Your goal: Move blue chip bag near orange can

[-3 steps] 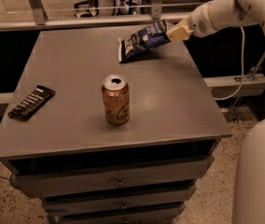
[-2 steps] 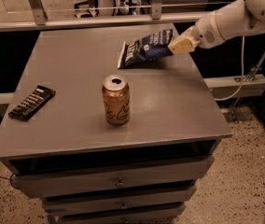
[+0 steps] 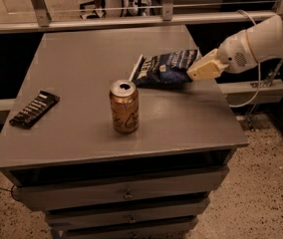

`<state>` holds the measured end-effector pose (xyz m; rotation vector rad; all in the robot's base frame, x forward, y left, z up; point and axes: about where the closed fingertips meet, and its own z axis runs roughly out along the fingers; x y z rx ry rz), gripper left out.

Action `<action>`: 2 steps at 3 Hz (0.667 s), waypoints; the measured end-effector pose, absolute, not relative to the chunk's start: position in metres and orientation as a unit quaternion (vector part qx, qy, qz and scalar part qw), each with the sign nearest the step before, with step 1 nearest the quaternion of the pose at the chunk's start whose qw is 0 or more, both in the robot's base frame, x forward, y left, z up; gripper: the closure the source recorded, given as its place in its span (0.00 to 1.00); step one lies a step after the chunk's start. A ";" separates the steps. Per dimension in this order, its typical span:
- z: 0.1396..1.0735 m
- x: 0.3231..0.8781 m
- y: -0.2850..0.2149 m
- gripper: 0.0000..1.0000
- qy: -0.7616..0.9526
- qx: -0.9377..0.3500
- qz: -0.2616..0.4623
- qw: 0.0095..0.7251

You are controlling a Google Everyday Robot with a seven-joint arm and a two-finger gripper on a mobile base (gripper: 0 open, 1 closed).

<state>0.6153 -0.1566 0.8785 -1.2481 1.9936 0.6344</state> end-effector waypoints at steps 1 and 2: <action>0.881 0.584 -0.157 1.00 0.765 -0.483 0.266 0.332; 0.883 0.555 -0.150 1.00 0.758 -0.482 0.295 0.325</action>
Offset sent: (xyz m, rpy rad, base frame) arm -0.0939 0.0111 0.0101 0.1144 0.1107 0.0855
